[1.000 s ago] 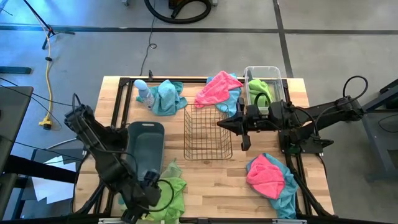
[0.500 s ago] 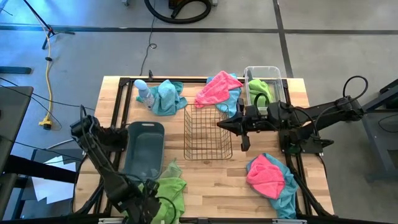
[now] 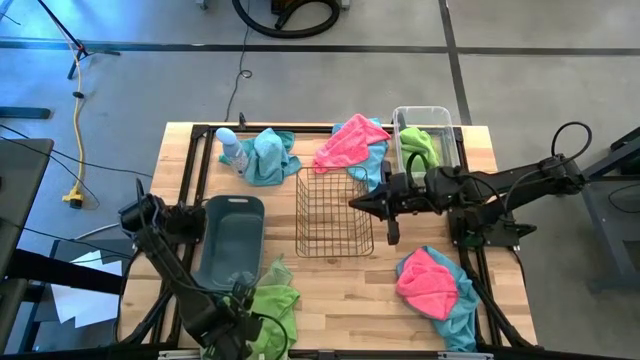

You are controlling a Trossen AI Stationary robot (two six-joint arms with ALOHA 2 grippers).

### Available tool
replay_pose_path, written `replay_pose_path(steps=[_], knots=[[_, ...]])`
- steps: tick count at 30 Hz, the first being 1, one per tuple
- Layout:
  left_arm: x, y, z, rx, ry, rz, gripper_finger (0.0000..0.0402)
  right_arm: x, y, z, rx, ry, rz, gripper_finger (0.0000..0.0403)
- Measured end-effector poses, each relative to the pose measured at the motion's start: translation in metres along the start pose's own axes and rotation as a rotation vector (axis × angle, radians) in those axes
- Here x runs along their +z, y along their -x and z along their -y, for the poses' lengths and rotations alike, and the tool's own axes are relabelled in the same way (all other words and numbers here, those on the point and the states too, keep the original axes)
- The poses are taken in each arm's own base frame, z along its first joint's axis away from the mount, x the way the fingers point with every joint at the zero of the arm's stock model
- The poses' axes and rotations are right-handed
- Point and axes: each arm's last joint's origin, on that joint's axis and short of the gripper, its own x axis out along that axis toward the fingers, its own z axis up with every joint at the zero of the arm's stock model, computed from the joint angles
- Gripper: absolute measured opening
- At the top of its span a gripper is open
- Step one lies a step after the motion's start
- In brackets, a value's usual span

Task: Sort microfiber towel by color & place in baskets
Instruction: Put the green towel into the transparent bin

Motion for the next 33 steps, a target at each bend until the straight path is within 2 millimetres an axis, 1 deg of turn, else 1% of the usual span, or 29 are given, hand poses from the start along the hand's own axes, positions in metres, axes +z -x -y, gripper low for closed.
replay_pose_path(steps=[5,9,14,17,19,21,22,25,26,27,29,31,33], knots=[[0.002,-0.004,-0.006,0.01,0.049,-0.005,0.0266,-0.002,0.0,0.0,-0.002,0.002,-0.017,0.0],[-0.003,-0.013,-0.008,0.022,0.06,-0.031,0.0244,-0.002,0.0,0.0,-0.002,0.01,-0.02,0.0],[-0.007,-0.023,-0.008,-0.016,0.059,-0.06,0.0235,-0.003,0.0,0.0,-0.004,0.015,-0.031,0.0],[-0.006,-0.023,-0.008,-0.02,0.062,-0.061,0.0232,-0.004,0.0,0.0,-0.004,0.016,-0.037,0.0],[-0.006,-0.024,-0.009,-0.019,0.066,-0.061,0.022,-0.004,0.0,0.0,-0.004,0.017,-0.04,0.0],[-0.005,-0.024,-0.011,-0.019,0.065,-0.06,0.0187,-0.004,0.0,0.001,-0.004,0.026,-0.039,0.0],[-0.005,-0.024,-0.011,-0.019,0.059,-0.06,0.0161,-0.004,0.0,0.0,-0.004,0.032,-0.039,0.0],[-0.005,-0.023,-0.011,-0.021,0.053,-0.059,0.0054,-0.004,0.0,0.0,-0.003,0.05,-0.039,0.0],[-0.005,-0.021,-0.012,-0.024,0.055,-0.054,0.0028,-0.004,0.0,0.0,-0.003,0.051,-0.039,0.0],[-0.005,-0.018,-0.013,-0.029,0.067,-0.046,0.0016,-0.004,0.0,0.0,-0.003,0.052,-0.039,0.0],[-0.006,-0.006,-0.017,-0.047,0.081,-0.02,0.0016,-0.004,0.0,0.0,-0.003,0.051,-0.039,0.0],[-0.008,0.011,-0.023,-0.073,0.094,0.021,0.0008,-0.004,0.0,0.001,-0.004,0.051,-0.039,0.0],[-0.011,0.032,-0.031,-0.109,0.102,0.076,0.0003,-0.004,0.0,0.001,-0.004,0.054,-0.039,0.0]])
